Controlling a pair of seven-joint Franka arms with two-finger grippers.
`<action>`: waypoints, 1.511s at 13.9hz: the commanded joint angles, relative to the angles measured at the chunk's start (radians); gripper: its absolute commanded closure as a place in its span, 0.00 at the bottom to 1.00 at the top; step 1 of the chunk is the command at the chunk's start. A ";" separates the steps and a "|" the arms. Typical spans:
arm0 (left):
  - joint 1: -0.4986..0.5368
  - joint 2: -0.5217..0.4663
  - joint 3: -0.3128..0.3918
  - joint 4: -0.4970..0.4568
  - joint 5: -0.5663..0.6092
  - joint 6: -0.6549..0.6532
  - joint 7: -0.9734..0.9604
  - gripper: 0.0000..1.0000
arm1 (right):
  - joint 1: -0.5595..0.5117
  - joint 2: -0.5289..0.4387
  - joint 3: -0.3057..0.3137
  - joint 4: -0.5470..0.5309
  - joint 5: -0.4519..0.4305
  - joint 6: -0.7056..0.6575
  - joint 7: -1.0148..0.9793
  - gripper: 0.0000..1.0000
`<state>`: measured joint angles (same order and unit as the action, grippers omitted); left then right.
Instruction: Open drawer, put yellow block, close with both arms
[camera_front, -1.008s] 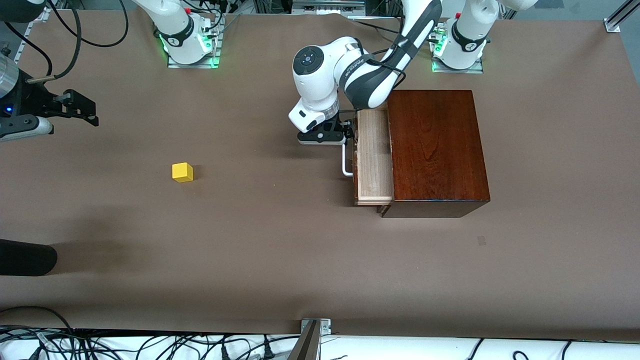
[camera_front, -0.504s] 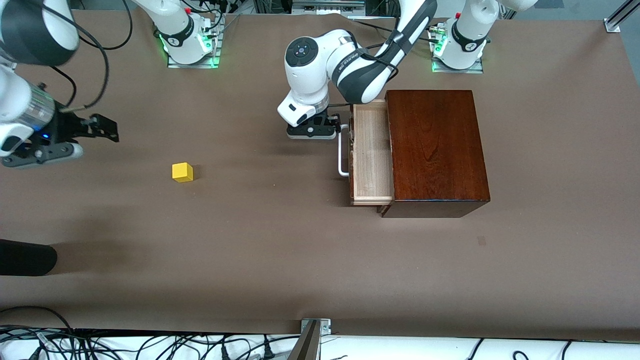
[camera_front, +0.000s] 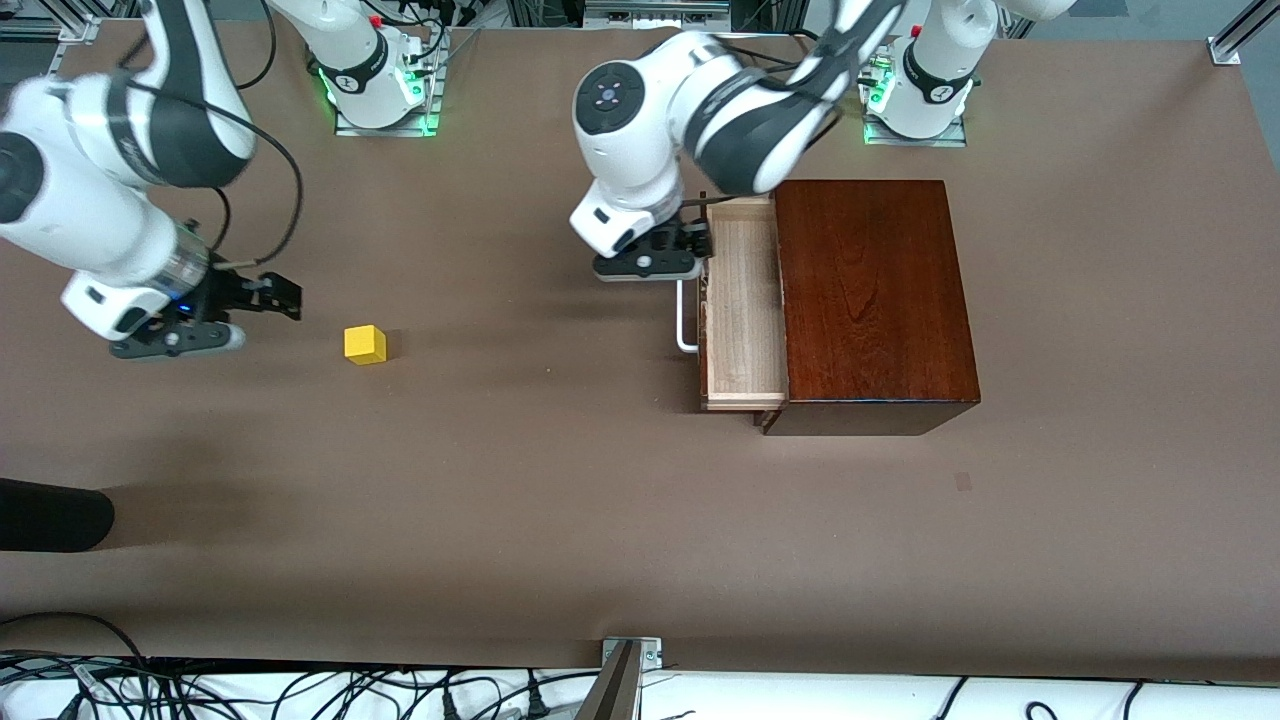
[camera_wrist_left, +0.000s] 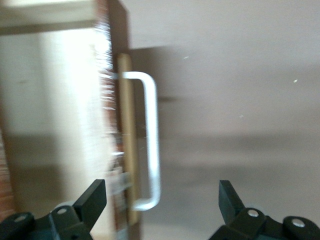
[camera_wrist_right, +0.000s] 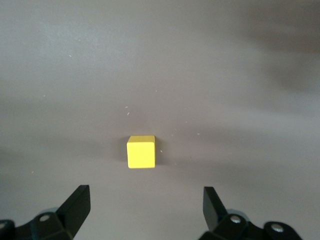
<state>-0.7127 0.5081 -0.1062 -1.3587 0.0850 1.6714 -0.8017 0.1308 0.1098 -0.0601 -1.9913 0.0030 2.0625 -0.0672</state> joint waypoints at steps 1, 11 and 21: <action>0.155 -0.040 -0.007 0.070 -0.091 -0.148 0.215 0.00 | 0.000 0.042 0.017 -0.060 0.023 0.114 0.018 0.00; 0.634 -0.273 0.000 0.050 -0.065 -0.383 0.843 0.00 | 0.000 0.240 0.042 -0.171 0.023 0.426 0.003 0.00; 0.665 -0.500 0.068 -0.295 -0.011 -0.072 0.885 0.00 | 0.000 0.240 0.054 -0.250 0.022 0.456 -0.019 0.44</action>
<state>-0.0587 0.0703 -0.0477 -1.5829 0.0695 1.5518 0.0656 0.1332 0.3714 -0.0118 -2.2184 0.0069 2.5024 -0.0595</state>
